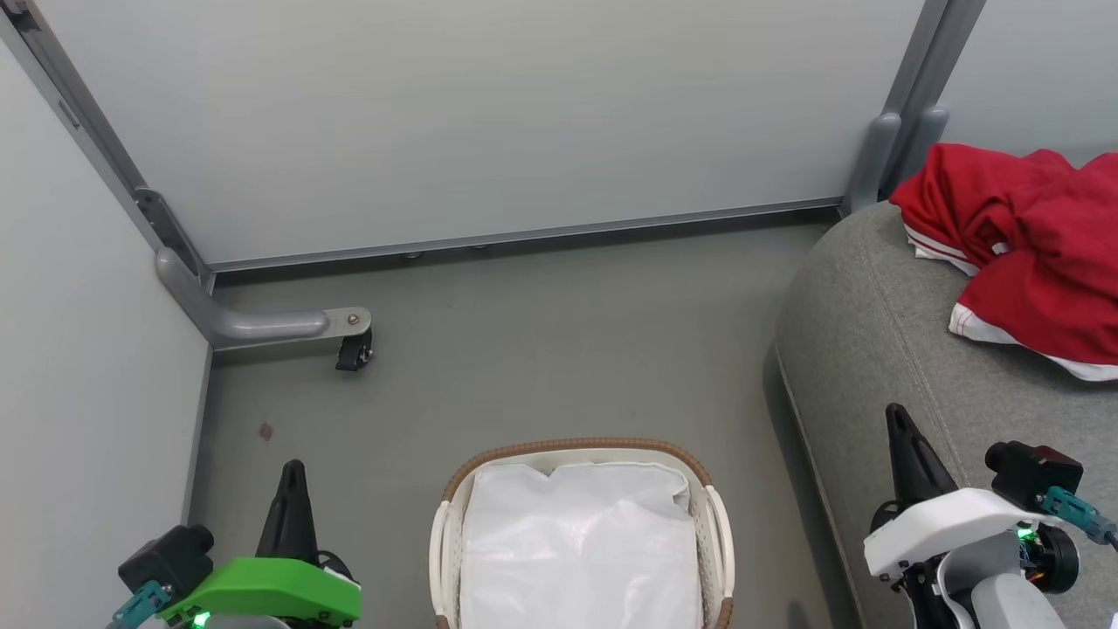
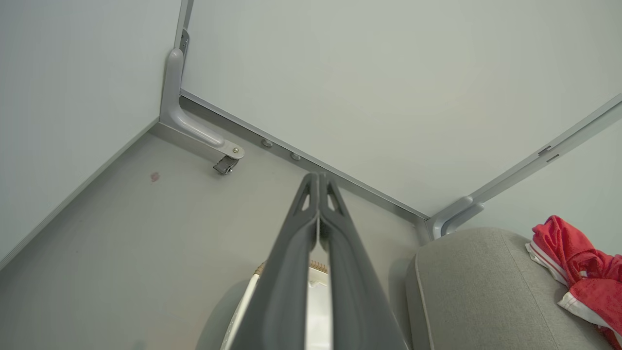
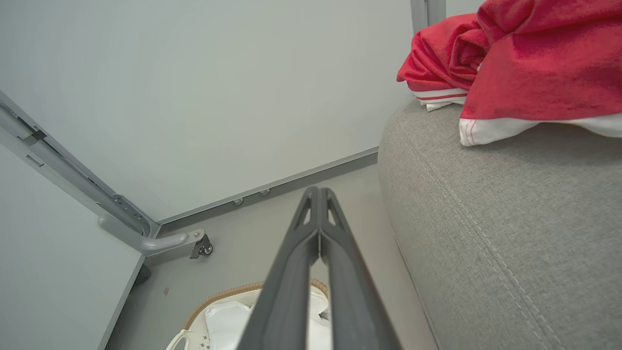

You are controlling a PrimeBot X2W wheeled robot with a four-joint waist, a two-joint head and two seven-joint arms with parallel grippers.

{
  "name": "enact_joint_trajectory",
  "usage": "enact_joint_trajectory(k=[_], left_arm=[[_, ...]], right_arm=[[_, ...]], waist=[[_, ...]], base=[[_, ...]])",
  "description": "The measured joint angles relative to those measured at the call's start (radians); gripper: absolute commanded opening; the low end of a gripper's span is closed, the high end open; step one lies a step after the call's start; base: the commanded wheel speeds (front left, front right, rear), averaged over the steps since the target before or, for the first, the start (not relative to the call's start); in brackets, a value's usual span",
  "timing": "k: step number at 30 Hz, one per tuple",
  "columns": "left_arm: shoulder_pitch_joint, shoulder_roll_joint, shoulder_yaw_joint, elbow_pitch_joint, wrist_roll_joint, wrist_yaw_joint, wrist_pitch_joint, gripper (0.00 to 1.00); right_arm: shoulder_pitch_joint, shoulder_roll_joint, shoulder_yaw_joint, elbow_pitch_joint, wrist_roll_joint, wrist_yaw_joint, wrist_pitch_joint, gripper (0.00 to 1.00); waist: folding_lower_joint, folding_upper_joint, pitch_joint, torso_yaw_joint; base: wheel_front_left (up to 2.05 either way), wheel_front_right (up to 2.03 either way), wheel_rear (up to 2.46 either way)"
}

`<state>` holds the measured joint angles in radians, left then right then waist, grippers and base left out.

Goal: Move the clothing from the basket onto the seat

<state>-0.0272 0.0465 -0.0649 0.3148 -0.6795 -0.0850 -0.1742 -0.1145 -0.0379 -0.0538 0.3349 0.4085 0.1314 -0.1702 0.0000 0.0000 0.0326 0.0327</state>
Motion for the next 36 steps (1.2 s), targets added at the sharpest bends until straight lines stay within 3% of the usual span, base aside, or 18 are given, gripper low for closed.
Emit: enact_joint_trajectory(k=[16,36], left_arm=[[-0.008,0.0,0.04,-0.017,-0.215,-0.009,0.067,0.0],[-0.028,0.0,0.081,-0.03,-0.427,-0.02,0.131,0.0]], right_arm=[[0.001,-0.001,-0.012,-0.022,0.281,0.0,0.065,0.0],[0.001,-0.003,-0.026,-0.04,0.551,0.0,0.129,0.0]], waist=[[0.0,0.0,-0.005,-0.005],[0.0,0.0,-0.01,-0.011]], base=[[0.0,0.0,0.0],[0.0,0.0,0.0]])
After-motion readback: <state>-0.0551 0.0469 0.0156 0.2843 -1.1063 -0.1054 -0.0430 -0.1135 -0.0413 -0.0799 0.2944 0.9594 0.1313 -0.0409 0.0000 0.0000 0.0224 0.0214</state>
